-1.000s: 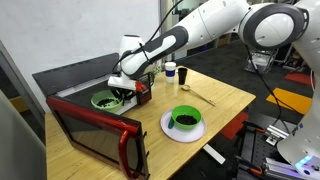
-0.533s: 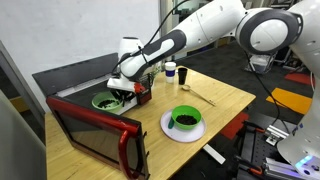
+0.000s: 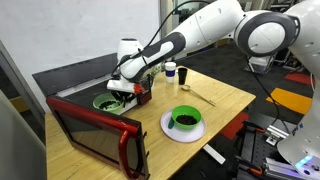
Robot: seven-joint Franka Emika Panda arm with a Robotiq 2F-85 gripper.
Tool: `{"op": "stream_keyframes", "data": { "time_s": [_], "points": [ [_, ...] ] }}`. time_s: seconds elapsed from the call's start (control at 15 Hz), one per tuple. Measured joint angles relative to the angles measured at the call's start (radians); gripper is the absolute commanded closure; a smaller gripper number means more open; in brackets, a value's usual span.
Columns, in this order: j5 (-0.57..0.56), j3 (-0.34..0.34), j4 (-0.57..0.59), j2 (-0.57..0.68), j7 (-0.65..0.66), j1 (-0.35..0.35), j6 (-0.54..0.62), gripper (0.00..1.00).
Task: Place the light green bowl inside the microwave
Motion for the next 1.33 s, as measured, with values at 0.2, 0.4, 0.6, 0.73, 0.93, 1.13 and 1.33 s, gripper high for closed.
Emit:
{"op": "stream_keyframes", "data": {
  "time_s": [0.2,0.4,0.6,0.73,0.93,1.13,1.33],
  "points": [
    [-0.003,0.000,0.016,0.010,0.001,0.001,-0.001,0.98],
    [-0.009,0.000,0.028,0.015,0.002,0.002,-0.001,0.98],
    [-0.019,0.000,0.039,0.017,0.006,0.005,-0.002,0.98],
    [-0.022,0.000,0.047,0.019,0.009,0.006,-0.005,0.98],
    [-0.023,-0.001,0.064,0.029,0.011,0.007,-0.010,0.98],
    [-0.023,-0.005,0.092,0.048,0.013,0.007,-0.013,0.98],
    [-0.023,-0.011,0.125,0.065,0.017,0.007,-0.033,0.98]
  ]
}}
